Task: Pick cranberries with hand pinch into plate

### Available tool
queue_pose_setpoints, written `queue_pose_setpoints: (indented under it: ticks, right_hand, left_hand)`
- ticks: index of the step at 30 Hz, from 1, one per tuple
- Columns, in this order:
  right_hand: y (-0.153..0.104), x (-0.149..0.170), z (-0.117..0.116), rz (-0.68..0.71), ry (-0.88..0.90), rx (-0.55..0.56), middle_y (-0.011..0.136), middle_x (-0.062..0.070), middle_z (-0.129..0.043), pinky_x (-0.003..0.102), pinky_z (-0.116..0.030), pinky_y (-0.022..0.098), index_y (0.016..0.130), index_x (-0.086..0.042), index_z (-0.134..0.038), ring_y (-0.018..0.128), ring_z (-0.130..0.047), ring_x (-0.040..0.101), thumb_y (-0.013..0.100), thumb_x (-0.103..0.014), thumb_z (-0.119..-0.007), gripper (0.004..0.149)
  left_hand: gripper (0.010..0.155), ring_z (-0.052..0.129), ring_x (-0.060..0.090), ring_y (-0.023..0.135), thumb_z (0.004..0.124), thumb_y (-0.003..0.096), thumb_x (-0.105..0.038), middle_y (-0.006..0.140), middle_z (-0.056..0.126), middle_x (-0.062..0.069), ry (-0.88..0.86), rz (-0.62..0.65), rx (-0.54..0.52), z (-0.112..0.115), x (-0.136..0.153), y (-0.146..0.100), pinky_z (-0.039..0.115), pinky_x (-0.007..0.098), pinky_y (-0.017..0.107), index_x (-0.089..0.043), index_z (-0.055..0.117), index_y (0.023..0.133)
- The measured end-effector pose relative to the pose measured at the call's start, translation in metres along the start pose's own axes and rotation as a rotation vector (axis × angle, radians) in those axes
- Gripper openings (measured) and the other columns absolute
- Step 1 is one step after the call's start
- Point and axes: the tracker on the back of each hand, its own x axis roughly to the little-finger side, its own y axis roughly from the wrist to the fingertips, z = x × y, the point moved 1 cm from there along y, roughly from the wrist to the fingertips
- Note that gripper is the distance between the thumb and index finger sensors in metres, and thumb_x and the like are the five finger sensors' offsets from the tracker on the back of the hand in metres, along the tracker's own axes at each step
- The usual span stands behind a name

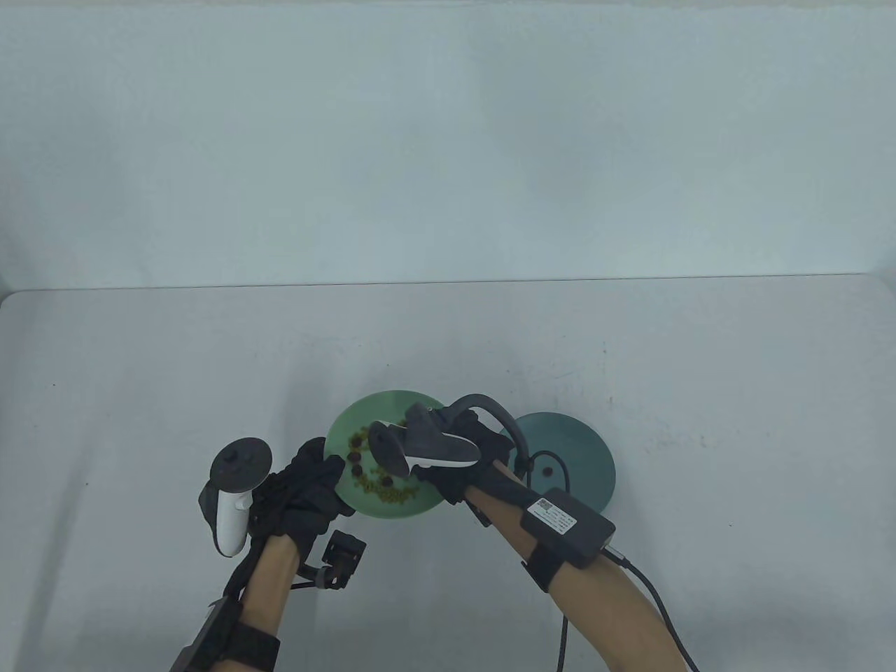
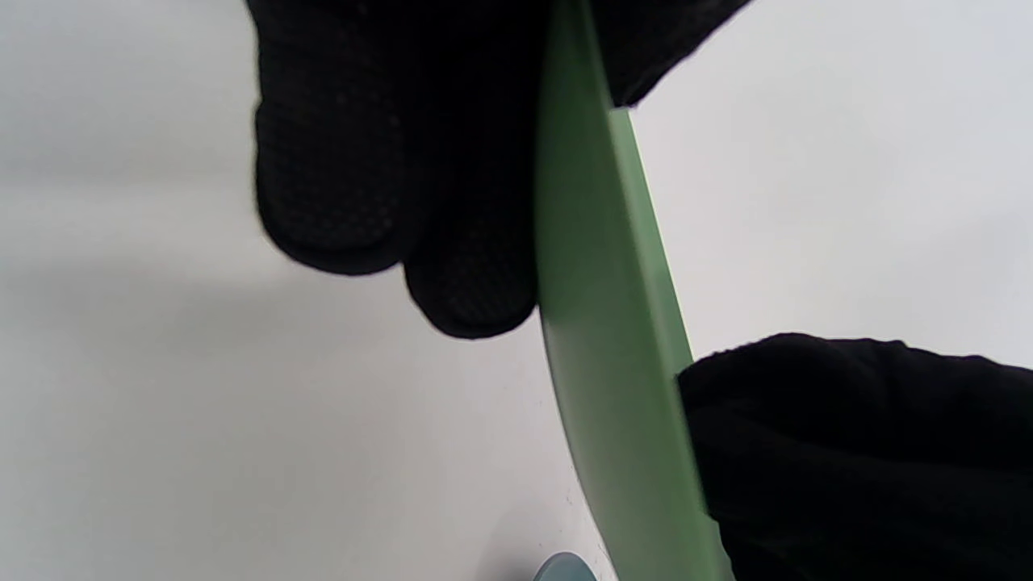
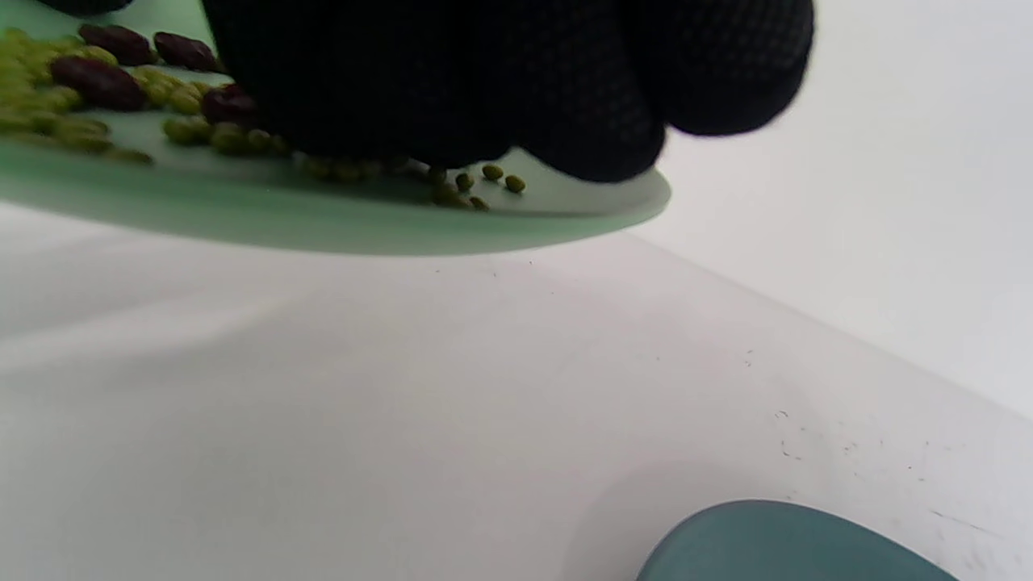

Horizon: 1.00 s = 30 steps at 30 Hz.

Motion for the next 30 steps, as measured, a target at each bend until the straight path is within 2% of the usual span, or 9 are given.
queue_pose_setpoints:
  ticks: [20,30]
  right_hand:
    - [0.002,0.000,0.000,0.015,0.044,0.013,0.046,-0.012,-0.093,0.032,-0.087,0.037,0.088,-0.016,-0.083,0.036,-0.096,0.007,0.050,-0.047,-0.080,0.049]
    - [-0.012,0.020,0.031,-0.021,0.074,0.081,0.046,-0.012,-0.093,0.032,-0.087,0.037,0.088,-0.016,-0.084,0.036,-0.096,0.006,0.050,-0.047,-0.080,0.049]
  left_hand:
    - [0.058,0.110,0.019,0.053,0.067,0.0587,-0.022,0.084,0.082,0.017,0.019,-0.003,-0.005,0.000,-0.001,0.000,0.095,0.035,0.044,0.004,0.047,0.107]
    - [0.058,0.110,0.019,0.053,0.067,0.0588,-0.023,0.084,0.082,0.016,0.015,0.003,-0.008,0.000,-0.001,0.000,0.095,0.035,0.045,0.003,0.047,0.107]
